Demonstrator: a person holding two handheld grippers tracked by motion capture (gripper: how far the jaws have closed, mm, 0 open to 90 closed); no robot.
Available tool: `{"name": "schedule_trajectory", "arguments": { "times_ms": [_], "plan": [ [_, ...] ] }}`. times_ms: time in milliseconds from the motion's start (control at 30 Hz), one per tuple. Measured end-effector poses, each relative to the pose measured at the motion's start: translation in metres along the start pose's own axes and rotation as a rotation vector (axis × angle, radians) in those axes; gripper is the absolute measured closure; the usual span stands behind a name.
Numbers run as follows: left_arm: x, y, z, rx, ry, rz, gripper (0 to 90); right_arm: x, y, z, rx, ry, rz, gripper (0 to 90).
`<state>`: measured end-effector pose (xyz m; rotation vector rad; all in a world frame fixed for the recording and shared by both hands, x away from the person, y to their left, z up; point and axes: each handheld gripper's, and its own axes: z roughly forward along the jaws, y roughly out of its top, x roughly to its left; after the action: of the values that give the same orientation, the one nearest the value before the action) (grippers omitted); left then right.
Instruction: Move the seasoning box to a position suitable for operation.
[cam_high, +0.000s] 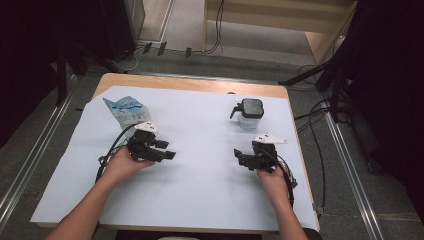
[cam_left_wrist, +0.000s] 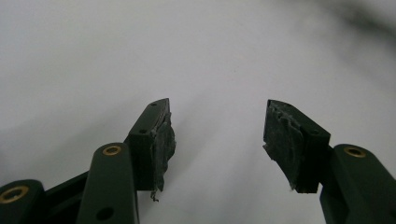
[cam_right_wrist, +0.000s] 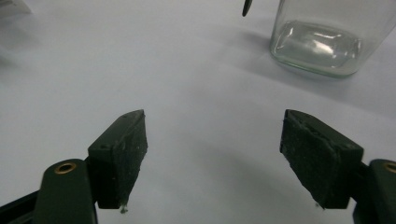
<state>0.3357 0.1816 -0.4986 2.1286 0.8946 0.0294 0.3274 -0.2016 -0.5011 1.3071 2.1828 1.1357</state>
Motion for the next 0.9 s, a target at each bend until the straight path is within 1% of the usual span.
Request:
{"name": "schedule_trajectory", "arguments": {
  "times_ms": [33, 67, 100, 133, 200, 233, 267, 300, 333, 367, 400, 500, 533, 633, 667, 700, 733, 767, 800, 833, 867, 900],
  "plan": [
    [0.0, 0.0, 0.0, 0.0, 0.0, -0.001, 42.5, -0.006, 0.0, 0.0, -0.001, 0.07, 0.031, 27.0],
    [0.0, 0.0, 0.0, 0.0, -0.002, -0.003, 42.5, -0.009, 0.0, 0.0, -0.003, 0.107, 0.048, 26.4],
    [0.0, 0.0, 0.0, 0.001, 0.0, -0.003, 42.5, -0.012, 0.0, 0.0, -0.002, 0.142, 0.077, 26.1],
    [0.0, 0.0, 0.0, 0.002, 0.001, -0.003, 42.5, -0.015, 0.0, 0.001, -0.008, 0.153, 0.099, 26.4],
    [0.0, 0.0, -0.001, 0.003, 0.0, -0.002, 42.4, -0.016, 0.0, 0.001, -0.01, 0.149, 0.099, 26.8],
    [0.0, 0.0, -0.001, 0.002, 0.0, -0.003, 42.4, -0.017, 0.0, 0.001, -0.009, 0.136, 0.097, 26.7],
    [0.0, 0.0, -0.001, 0.007, 0.001, -0.004, 42.2, -0.016, 0.001, 0.001, -0.002, 0.125, 0.092, 20.8],
    [0.0, 0.0, -0.001, 0.007, 0.001, -0.004, 42.2, -0.016, 0.001, 0.001, -0.002, 0.125, 0.092, 20.8],
    [0.0, 0.0, -0.002, 0.01, -0.001, -0.004, 42.1, -0.015, 0.002, 0.001, -0.001, 0.102, 0.085, 17.7],
    [0.0, 0.0, -0.002, 0.01, -0.001, -0.004, 42.1, -0.015, 0.002, 0.001, -0.001, 0.102, 0.085, 17.7],
    [-0.001, -0.001, -0.002, 0.008, -0.004, -0.003, 42.0, -0.016, 0.005, 0.001, -0.016, 0.072, 0.09, 15.6],
    [-0.001, -0.001, -0.003, 0.007, -0.002, -0.001, 41.8, -0.018, 0.006, -0.001, -0.032, 0.081, 0.092, 15.1],
    [-0.001, -0.002, -0.003, 0.002, 0.004, 0.0, 41.7, -0.022, 0.008, -0.003, -0.051, 0.074, 0.101, 15.0],
    [-0.002, -0.002, -0.005, -0.003, -0.001, -0.002, 41.6, -0.027, 0.01, -0.006, -0.077, 0.044, 0.109, 14.9],
    [-0.002, -0.002, -0.005, -0.008, -0.001, -0.002, 41.5, -0.028, 0.01, -0.007, -0.094, 0.045, 0.107, 15.1],
    [-0.002, -0.002, -0.005, -0.008, -0.001, -0.002, 41.5, -0.028, 0.01, -0.007, -0.094, 0.045, 0.107, 15.1],
    [-0.002, -0.002, -0.006, -0.01, -0.005, -0.002, 41.3, -0.029, 0.013, -0.008, -0.126, 0.01, 0.093, 16.7],
    [-0.003, -0.003, -0.006, -0.011, -0.008, -0.003, 41.2, -0.028, 0.013, -0.008, -0.134, -0.002, 0.087, 17.6],
    [-0.003, -0.003, -0.006, -0.011, -0.008, -0.003, 41.2, -0.028, 0.013, -0.008, -0.134, -0.002, 0.087, 17.6],
    [-0.004, -0.003, -0.007, -0.008, -0.008, -0.003, 41.2, -0.028, 0.014, -0.007, -0.139, -0.014, 0.08, 17.6],
    [-0.005, -0.003, -0.007, -0.008, -0.005, -0.003, 41.0, -0.029, 0.017, -0.004, -0.126, -0.021, 0.075, 15.2],
    [-0.005, -0.003, -0.006, -0.012, -0.012, -0.003, 40.9, -0.029, 0.019, -0.002, -0.123, -0.027, 0.073, 14.8]
  ]
}}
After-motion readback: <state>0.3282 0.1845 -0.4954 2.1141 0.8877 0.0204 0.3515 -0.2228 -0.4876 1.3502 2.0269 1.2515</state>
